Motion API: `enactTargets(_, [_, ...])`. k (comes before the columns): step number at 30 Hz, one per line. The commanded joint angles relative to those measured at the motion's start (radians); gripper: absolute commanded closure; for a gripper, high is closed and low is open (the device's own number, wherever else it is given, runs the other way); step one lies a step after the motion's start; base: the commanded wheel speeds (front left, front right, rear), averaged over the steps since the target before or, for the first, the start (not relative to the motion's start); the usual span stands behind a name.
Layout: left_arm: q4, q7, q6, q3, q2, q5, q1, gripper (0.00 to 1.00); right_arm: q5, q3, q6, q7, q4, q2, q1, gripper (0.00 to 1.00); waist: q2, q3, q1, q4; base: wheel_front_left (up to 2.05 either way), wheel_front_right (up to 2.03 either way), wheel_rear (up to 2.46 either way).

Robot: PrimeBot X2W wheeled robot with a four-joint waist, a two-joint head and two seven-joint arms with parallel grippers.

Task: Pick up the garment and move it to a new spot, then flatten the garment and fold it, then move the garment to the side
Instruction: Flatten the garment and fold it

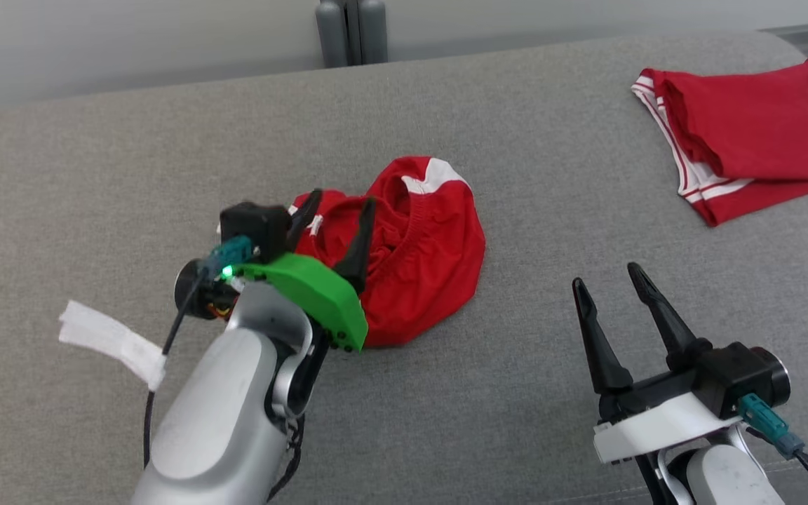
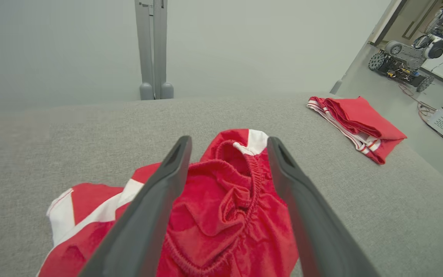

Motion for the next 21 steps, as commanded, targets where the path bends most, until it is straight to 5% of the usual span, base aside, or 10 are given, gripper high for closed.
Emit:
enactTargets(1, [0.004, 0.034, 0.011, -0.015, 0.004, -0.051, -0.048, 0.00, -0.007, 0.000, -0.001, 0.000, -0.005, -0.002, -0.025, 0.00, 0.0000, 0.106, 0.0000, -0.024, 0.00, 0.00, 0.00])
enactTargets(11, [0.084, 0.156, 0.060, -0.108, 0.005, -0.264, -0.209, 0.00, -0.009, -0.012, -0.001, 0.000, -0.018, -0.005, -0.075, 0.00, 0.0000, 0.194, 0.0000, -0.067, 0.00, 0.00, 0.00])
enactTargets(21, [0.192, 0.130, 0.049, -0.127, 0.005, -0.299, -0.287, 0.00, -0.012, -0.011, -0.001, 0.000, -0.022, 0.007, -0.088, 0.00, 0.0000, 0.228, 0.0000, -0.087, 0.00, 0.00, 0.00])
